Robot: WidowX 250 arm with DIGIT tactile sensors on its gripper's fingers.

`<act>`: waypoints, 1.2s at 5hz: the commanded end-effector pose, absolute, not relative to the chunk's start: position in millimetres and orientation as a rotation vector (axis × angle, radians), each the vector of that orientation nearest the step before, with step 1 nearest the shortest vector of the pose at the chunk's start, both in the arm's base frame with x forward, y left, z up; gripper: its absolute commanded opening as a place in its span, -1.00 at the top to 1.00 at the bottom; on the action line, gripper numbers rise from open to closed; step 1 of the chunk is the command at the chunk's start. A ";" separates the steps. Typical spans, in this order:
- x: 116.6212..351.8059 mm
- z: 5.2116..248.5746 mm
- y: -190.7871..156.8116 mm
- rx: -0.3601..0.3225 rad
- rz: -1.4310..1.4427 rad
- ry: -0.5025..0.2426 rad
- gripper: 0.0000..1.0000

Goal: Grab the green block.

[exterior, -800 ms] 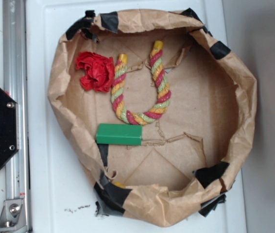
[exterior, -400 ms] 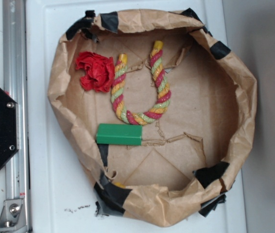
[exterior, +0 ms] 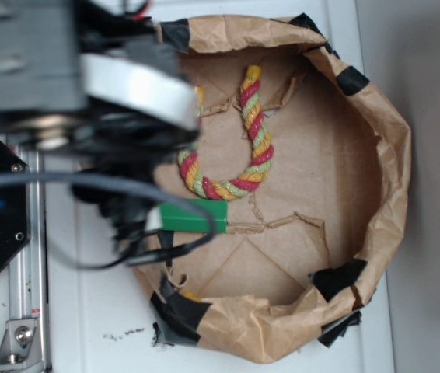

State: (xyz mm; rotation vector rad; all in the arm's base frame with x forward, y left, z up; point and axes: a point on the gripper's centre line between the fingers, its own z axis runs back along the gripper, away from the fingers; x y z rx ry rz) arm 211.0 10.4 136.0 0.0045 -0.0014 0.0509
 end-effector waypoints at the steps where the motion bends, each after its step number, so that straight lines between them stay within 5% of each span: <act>1: 240.9 77.7 1.5 -0.182 -0.044 -0.020 -1.00; 2: 222.3 41.2 -2.0 -0.252 -0.108 -0.003 -1.00; 4: 243.7 -15.6 -18.5 -0.433 -0.252 -0.064 -1.00; 6: 276.0 -9.9 -33.8 -0.362 -0.249 -0.070 -1.00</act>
